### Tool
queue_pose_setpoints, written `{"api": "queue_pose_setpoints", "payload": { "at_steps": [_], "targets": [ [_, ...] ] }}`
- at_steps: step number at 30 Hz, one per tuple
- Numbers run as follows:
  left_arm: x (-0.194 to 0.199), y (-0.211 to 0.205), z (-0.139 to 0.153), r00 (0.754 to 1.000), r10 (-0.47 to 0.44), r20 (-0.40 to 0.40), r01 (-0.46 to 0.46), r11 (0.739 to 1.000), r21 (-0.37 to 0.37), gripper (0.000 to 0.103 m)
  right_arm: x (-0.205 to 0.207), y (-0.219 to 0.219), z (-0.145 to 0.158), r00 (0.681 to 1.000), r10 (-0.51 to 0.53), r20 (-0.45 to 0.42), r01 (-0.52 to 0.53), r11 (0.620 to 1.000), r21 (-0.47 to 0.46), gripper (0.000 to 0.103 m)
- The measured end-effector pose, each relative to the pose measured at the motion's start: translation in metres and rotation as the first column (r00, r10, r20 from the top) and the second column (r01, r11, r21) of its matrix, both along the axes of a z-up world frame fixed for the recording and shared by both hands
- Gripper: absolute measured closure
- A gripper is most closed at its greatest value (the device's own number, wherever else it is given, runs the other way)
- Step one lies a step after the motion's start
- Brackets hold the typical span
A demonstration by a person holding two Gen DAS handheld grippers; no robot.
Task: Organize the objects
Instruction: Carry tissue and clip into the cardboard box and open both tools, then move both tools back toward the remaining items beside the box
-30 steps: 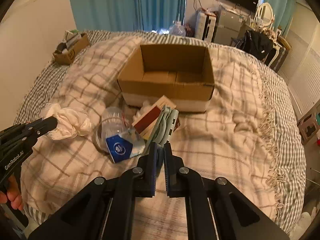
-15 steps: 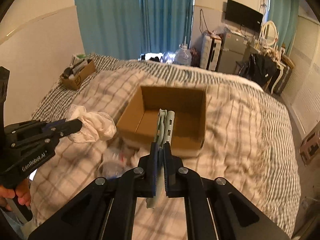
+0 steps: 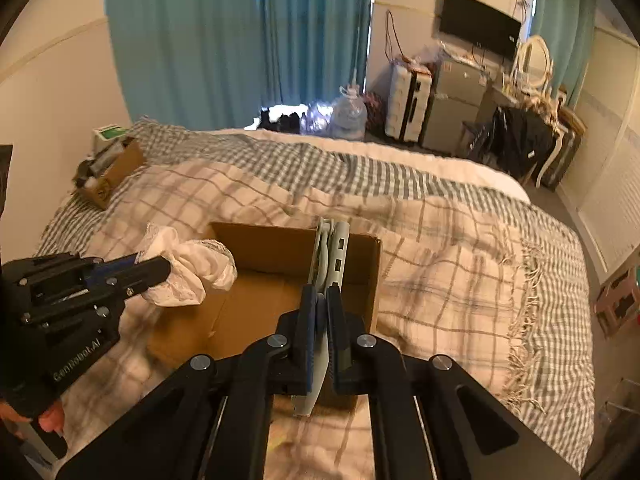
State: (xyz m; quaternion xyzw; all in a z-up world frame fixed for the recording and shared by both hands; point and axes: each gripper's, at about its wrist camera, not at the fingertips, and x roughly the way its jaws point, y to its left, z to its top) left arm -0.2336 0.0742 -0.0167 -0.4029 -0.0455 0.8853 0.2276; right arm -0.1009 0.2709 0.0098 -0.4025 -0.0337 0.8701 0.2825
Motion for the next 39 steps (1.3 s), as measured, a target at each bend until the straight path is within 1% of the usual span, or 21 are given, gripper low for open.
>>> {"api": "queue_pose_setpoints", "payload": {
  "at_steps": [6, 9, 11, 12, 13, 14, 15, 16, 17, 19, 22, 23, 25, 26, 27, 29, 30, 32, 35, 37, 39],
  "targets": [
    [-0.027, 0.017, -0.050, 0.996, -0.032, 0.086, 0.034, 0.999, -0.024, 0.096, -0.025, 0.034, -0.038, 0.999, 0.002, 0.046, 0.000, 0.999, -0.043, 0.099],
    [-0.029, 0.021, -0.063, 0.993, -0.046, 0.108, 0.051, 0.998, -0.044, 0.096, -0.026, 0.041, -0.049, 0.999, 0.005, 0.037, -0.002, 0.997, -0.073, 0.099],
    [-0.029, 0.021, -0.067, 0.991, -0.058, 0.125, 0.063, 0.997, -0.036, 0.091, -0.025, 0.043, -0.051, 1.000, 0.003, 0.022, -0.001, 0.996, -0.088, 0.099],
    [-0.027, 0.020, -0.067, 0.989, -0.061, 0.134, 0.066, 0.997, -0.034, 0.087, -0.023, 0.042, -0.049, 1.000, -0.001, 0.013, 0.002, 0.996, -0.087, 0.099],
    [-0.026, 0.019, -0.068, 0.988, -0.062, 0.142, 0.067, 0.997, -0.031, 0.077, -0.021, 0.040, -0.047, 1.000, -0.003, 0.009, 0.003, 0.996, -0.086, 0.098],
    [-0.023, 0.019, -0.067, 0.988, -0.054, 0.146, 0.060, 0.998, -0.033, 0.061, -0.019, 0.037, -0.044, 1.000, -0.002, 0.011, 0.003, 0.996, -0.085, 0.098],
    [-0.021, 0.017, -0.066, 0.988, -0.049, 0.146, 0.055, 0.998, -0.034, 0.053, -0.016, 0.035, -0.040, 1.000, -0.002, 0.012, 0.003, 0.997, -0.081, 0.096],
    [-0.017, 0.013, -0.062, 0.990, -0.031, 0.140, 0.036, 0.999, -0.034, 0.040, -0.014, 0.032, -0.036, 1.000, -0.005, 0.008, 0.005, 0.997, -0.074, 0.085],
    [-0.015, 0.009, -0.060, 0.990, -0.022, 0.137, 0.027, 0.999, -0.031, 0.036, -0.008, 0.027, -0.029, 1.000, -0.010, -0.005, 0.009, 0.998, -0.063, 0.067],
    [-0.005, -0.002, -0.051, 0.991, -0.005, 0.137, 0.009, 1.000, -0.029, 0.035, 0.003, 0.019, -0.017, 0.999, -0.021, -0.030, 0.019, 0.999, -0.050, 0.051],
    [0.013, -0.020, -0.036, 0.993, 0.030, 0.116, -0.025, 0.999, -0.041, 0.025, 0.024, 0.000, 0.003, 0.999, -0.037, -0.037, 0.036, 0.999, -0.027, 0.051],
    [0.018, -0.026, -0.031, 0.993, 0.040, 0.107, -0.035, 0.998, -0.044, 0.022, 0.028, -0.005, 0.007, 0.999, -0.041, -0.035, 0.041, 0.999, -0.017, 0.048],
    [0.035, -0.043, -0.019, 0.994, 0.066, 0.083, -0.062, 0.997, -0.043, 0.021, 0.043, -0.022, 0.019, 0.998, -0.051, -0.033, 0.051, 0.999, 0.018, 0.042],
    [0.041, -0.048, -0.015, 0.994, 0.075, 0.078, -0.072, 0.996, -0.044, 0.018, 0.050, -0.030, 0.023, 0.998, -0.054, -0.033, 0.055, 0.998, 0.035, 0.039],
    [0.048, -0.056, -0.011, 0.993, 0.090, 0.070, -0.087, 0.995, -0.045, 0.016, 0.056, -0.038, 0.027, 0.998, -0.055, -0.031, 0.057, 0.997, 0.048, 0.038],
    [0.067, -0.073, -0.003, 0.991, 0.128, 0.048, -0.126, 0.991, -0.047, 0.009, 0.070, -0.056, 0.033, 0.998, -0.055, -0.028, 0.057, 0.996, 0.069, 0.036],
    [0.077, -0.080, 0.000, 0.989, 0.144, 0.035, -0.143, 0.989, -0.046, 0.008, 0.077, -0.066, 0.034, 0.998, -0.049, -0.026, 0.050, 0.996, 0.076, 0.036],
    [0.096, -0.092, 0.003, 0.986, 0.169, 0.012, -0.168, 0.984, -0.051, 0.005, 0.091, -0.086, 0.032, 0.999, -0.033, -0.026, 0.035, 0.996, 0.077, 0.029],
    [0.124, -0.105, -0.001, 0.980, 0.200, -0.007, -0.200, 0.977, -0.067, 0.004, 0.111, -0.106, 0.022, 0.999, -0.029, -0.020, 0.031, 0.997, 0.074, 0.023],
    [0.140, -0.110, -0.007, 0.978, 0.210, -0.001, -0.210, 0.975, -0.067, 0.004, 0.122, -0.115, 0.011, 0.999, -0.040, -0.008, 0.040, 0.997, 0.061, 0.019],
    [0.155, -0.113, -0.015, 0.975, 0.219, 0.018, -0.218, 0.974, -0.056, 0.003, 0.132, -0.120, -0.005, 0.999, -0.048, 0.010, 0.048, 0.998, 0.030, 0.019]
  ]
}}
